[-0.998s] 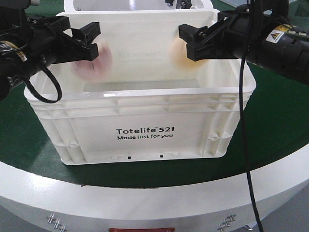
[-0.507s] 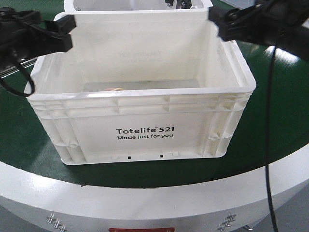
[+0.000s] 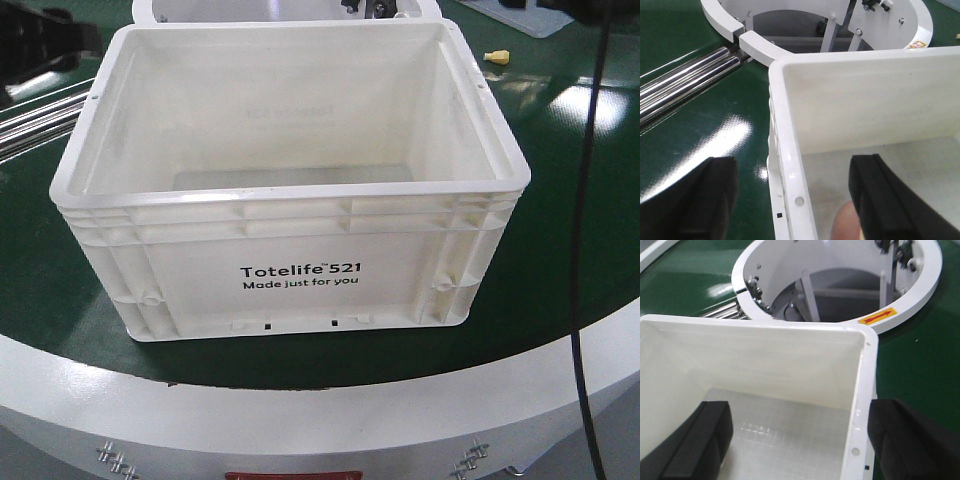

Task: Place moving items into box and shelve
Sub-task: 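Move both grippers onto opposite side walls of the crate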

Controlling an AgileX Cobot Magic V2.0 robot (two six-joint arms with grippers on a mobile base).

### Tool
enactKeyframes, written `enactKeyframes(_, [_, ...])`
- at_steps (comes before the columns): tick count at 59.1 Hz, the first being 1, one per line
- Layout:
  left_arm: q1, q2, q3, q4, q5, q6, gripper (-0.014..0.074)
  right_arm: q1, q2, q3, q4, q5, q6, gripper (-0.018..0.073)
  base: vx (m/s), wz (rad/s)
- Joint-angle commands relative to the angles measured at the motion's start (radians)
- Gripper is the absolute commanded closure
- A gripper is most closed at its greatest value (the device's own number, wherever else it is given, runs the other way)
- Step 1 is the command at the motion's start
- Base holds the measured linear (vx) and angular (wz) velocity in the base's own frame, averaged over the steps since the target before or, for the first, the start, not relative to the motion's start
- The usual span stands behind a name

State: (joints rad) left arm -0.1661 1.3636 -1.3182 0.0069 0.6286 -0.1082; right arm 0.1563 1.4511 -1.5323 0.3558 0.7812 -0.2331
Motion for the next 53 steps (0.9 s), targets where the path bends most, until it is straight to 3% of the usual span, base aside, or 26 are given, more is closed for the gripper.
enactKeyframes(1, [0.002,0.029,-0.128,-0.007,0.033,-0.01,0.0022,-0.005,0.037,-0.137,-0.05,0.056,0.074,-0.0028,0.0,0.0])
enactKeyframes(9, [0.002,0.113,-0.229,-0.007,0.125,-0.011,0.0022,-0.005,0.136,-0.261,-0.143,0.197,0.14,-0.0028,0.0,0.0])
enactKeyframes(28, [0.002,0.214,-0.228,-0.007,0.239,-0.01,0.0022,-0.005,0.212,-0.268,-0.141,0.265,0.139,-0.0028,0.0,0.0])
enactKeyframes(53, [0.002,0.263,-0.228,-0.013,0.27,-0.01,0.0022,-0.005,0.275,-0.266,-0.114,0.31,0.139,-0.0028,0.0,0.0])
